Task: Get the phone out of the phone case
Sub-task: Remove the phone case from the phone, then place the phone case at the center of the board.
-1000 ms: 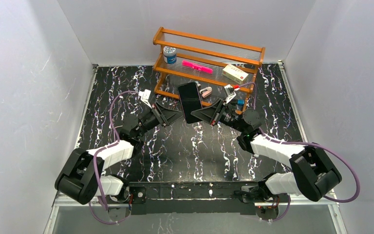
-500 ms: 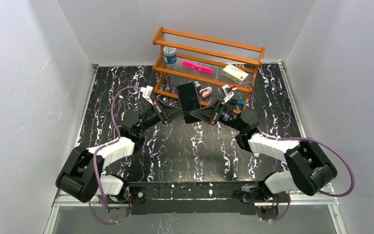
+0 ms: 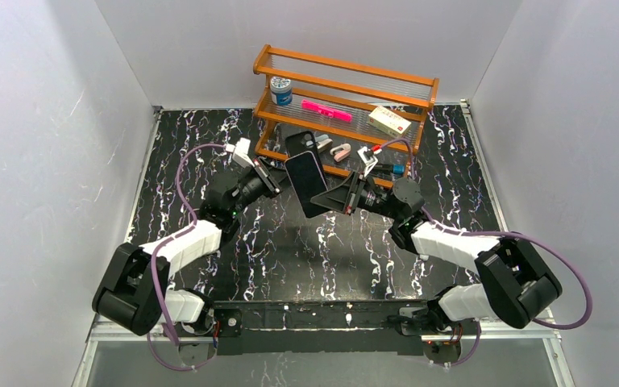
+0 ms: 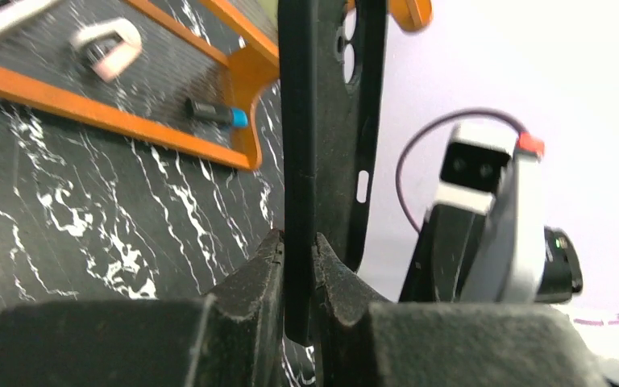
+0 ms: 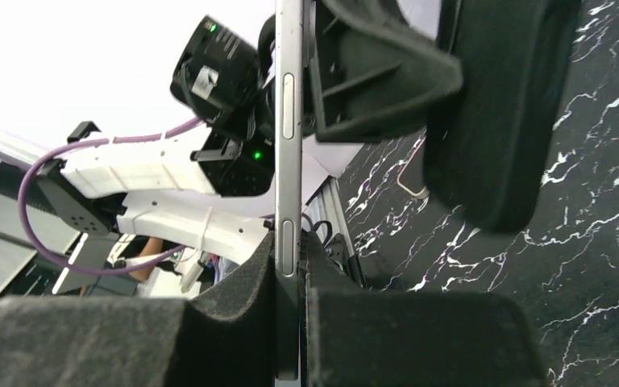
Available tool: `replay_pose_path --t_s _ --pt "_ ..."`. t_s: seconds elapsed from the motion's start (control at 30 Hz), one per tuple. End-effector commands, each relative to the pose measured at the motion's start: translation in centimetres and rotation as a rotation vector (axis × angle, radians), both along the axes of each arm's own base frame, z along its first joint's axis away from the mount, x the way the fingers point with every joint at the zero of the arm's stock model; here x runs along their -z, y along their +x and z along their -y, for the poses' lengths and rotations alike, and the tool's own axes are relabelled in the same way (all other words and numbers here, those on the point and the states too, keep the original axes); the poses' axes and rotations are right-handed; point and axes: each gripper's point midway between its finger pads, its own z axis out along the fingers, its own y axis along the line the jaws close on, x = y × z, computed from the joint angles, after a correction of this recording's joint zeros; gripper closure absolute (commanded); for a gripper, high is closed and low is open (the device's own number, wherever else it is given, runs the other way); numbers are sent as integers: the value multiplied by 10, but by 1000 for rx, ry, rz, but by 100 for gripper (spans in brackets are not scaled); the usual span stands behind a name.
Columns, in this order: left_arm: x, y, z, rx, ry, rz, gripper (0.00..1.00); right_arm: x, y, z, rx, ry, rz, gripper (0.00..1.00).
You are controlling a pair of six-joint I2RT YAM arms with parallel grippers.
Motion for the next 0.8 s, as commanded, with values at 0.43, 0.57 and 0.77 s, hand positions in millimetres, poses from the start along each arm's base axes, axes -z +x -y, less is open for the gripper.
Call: replay_pose_path --t_s 0.43,0.57,0.77 --pt "64 11 -29 -80 288 -212 100 44 15 44 242 -209 8 99" --pt "100 -4 -29 -26 341 -313 100 74 30 63 364 -300 -43 99" --pt "134 -18 -28 42 401 -430 100 99 40 75 453 -364 -96 99"
